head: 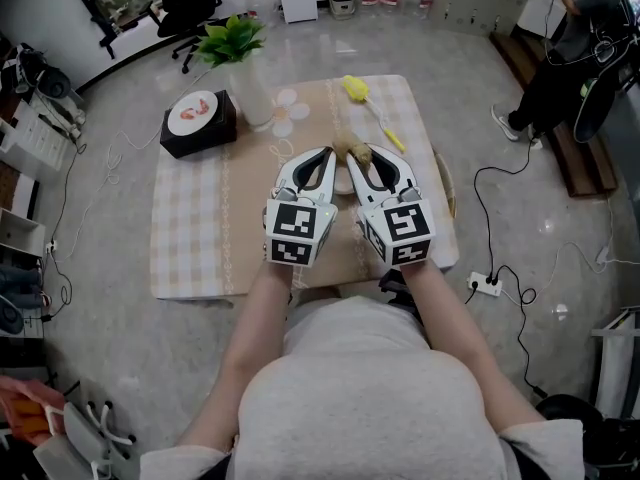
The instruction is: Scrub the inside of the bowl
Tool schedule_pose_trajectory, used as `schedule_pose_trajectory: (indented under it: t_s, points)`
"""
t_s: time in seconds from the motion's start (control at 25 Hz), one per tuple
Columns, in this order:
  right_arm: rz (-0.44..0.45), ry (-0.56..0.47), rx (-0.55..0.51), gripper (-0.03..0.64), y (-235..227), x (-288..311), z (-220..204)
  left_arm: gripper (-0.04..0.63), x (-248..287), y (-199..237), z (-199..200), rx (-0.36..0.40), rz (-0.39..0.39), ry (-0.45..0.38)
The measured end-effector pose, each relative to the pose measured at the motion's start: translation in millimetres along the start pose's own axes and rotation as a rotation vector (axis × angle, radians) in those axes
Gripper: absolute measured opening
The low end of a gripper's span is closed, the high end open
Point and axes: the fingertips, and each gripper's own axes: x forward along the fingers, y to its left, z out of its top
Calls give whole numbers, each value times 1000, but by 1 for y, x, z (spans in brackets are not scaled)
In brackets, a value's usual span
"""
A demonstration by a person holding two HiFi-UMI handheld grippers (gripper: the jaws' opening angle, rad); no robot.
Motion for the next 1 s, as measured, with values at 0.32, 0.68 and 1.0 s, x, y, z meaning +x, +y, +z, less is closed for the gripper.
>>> schedule_pose_trajectory:
  t_s: [0.32,0.68,1.0]
  points:
    - [-9,2,2,101,-2,0,0,6,0,2,5,-11,17,-30]
    - [-10,15,7,103,-4,0,-3,6,0,1,9,-15,20,-49]
    - [-5,12,12,101,-4,0,-3,6,-1,1,12,-23,18,-59]
